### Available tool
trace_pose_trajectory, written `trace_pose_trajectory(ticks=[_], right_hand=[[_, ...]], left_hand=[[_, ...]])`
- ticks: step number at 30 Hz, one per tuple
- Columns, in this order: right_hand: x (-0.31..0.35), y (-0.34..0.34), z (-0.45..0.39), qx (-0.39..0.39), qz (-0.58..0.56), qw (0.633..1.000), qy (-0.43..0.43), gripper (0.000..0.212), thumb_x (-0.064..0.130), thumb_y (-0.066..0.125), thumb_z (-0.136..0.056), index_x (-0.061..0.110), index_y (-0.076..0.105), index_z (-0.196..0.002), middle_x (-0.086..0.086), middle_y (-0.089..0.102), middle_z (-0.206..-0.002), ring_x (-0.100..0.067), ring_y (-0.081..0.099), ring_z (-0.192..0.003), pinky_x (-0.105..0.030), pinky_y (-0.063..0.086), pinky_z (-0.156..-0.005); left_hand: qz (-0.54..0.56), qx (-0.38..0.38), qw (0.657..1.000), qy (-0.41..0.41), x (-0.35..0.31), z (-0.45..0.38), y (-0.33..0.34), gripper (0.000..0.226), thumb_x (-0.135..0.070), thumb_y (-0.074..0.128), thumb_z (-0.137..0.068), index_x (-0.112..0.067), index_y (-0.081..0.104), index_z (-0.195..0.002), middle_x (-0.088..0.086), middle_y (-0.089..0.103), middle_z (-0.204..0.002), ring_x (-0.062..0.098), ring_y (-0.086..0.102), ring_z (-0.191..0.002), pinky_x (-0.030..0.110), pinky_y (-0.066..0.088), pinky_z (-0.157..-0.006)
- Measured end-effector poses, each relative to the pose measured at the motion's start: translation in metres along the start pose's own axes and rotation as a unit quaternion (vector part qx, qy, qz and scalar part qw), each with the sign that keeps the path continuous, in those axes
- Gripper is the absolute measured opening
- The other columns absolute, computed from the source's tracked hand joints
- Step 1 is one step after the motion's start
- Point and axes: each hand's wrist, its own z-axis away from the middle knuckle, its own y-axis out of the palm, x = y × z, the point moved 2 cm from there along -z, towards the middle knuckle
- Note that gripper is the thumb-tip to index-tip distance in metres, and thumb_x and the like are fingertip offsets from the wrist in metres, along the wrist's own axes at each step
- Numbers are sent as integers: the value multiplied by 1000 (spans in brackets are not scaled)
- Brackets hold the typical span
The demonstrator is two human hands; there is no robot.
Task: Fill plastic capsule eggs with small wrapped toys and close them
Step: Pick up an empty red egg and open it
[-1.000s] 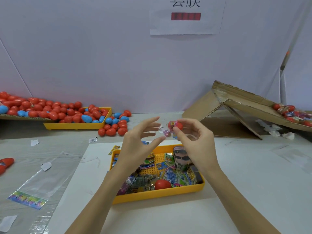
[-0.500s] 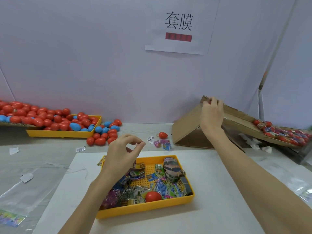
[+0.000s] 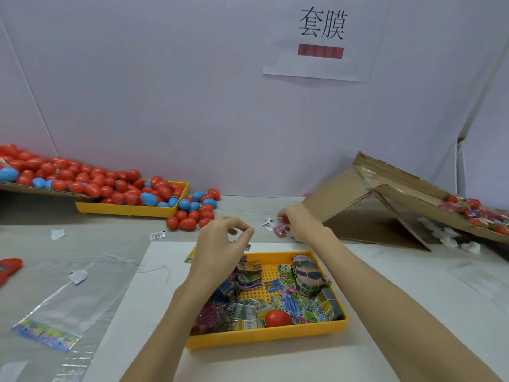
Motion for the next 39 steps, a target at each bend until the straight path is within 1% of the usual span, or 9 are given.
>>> trace_pose_trajectory(ticks=[6, 9, 13, 16, 22, 25, 28, 31, 39], right_hand=[[2, -3, 16, -149, -157, 976, -2, 36, 16, 58, -105, 12, 57, -140, -14, 57, -133, -30, 54, -122, -39, 46, -102], [18, -12, 47, -189, -293, 937, -28, 29, 29, 55, -107, 13, 65, -129, -4, 70, -116, -14, 65, -103, -27, 53, -89], [40, -10, 98, -129, -452, 880, -73, 39, 49, 46, -105, 20, 73, -104, 6, 69, -73, -7, 61, -62, -24, 51, -61], [50, -4, 125, -94, -497, 858, -85, 47, 54, 41, -104, 22, 75, -99, -2, 63, -63, -22, 56, -57, -31, 48, -58], [47, -5, 139, -39, -570, 817, -84, 58, 54, 40, -105, 9, 65, -80, 2, 45, -59, -11, 39, -52, -20, 33, -49], [45, -8, 138, -58, -561, 823, -70, 64, 54, 37, -105, 2, 69, -88, -1, 60, -62, -10, 48, -51, -17, 38, -48], [37, -12, 137, -104, -553, 825, -43, 45, 44, 38, -108, 16, 74, -112, -5, 74, -87, -12, 62, -68, -23, 48, -57], [22, -16, 141, -190, -357, 912, -68, 21, 23, 58, -105, 23, 74, -118, 9, 71, -97, -4, 64, -82, -18, 52, -70], [45, -5, 150, -31, -48, 988, -147, 32, 52, 65, -96, 36, 75, -122, 16, 64, -128, -12, 41, -120, -35, 36, -102]], left_hand=[[0, 9, 1000, 2, -2, 1, 1, 8, -26, 72, -96, -20, 77, -97, -11, 72, -98, 5, 64, -92, 34, 56, -79], [15, 22, 999, 34, -6, 2, 3, 17, -27, 74, -94, -25, 73, -111, -13, 71, -103, 3, 64, -93, 31, 58, -78], [25, 82, 989, 118, -15, 6, 7, 43, -30, 81, -89, -31, 65, -129, -12, 63, -116, 6, 62, -100, 28, 58, -76], [34, 104, 978, 180, -23, 10, 12, 33, -25, 82, -87, -27, 71, -119, -9, 61, -110, 13, 63, -96, 28, 57, -74], [46, 108, 966, 228, -29, 12, 16, 30, -17, 84, -85, -14, 76, -114, -3, 65, -103, 9, 61, -90, 23, 54, -76], [35, 95, 969, 224, -34, 14, 16, 30, -15, 76, -93, -17, 72, -123, -4, 67, -107, 11, 64, -95, 25, 55, -82], [96, 68, 981, 155, -33, 10, 8, 23, -9, 55, -105, -17, 68, -123, -4, 70, -98, 14, 70, -92, 23, 57, -80], [229, 63, 971, 2, -23, 0, -4, 25, -8, 47, -108, -12, 71, -111, 19, 68, -98, 21, 75, -82, 29, 61, -71], [229, 80, 967, -77, -12, 3, -1, 25, -20, 66, -100, -28, 66, -124, 3, 77, -100, 14, 72, -87, 21, 57, -73]])
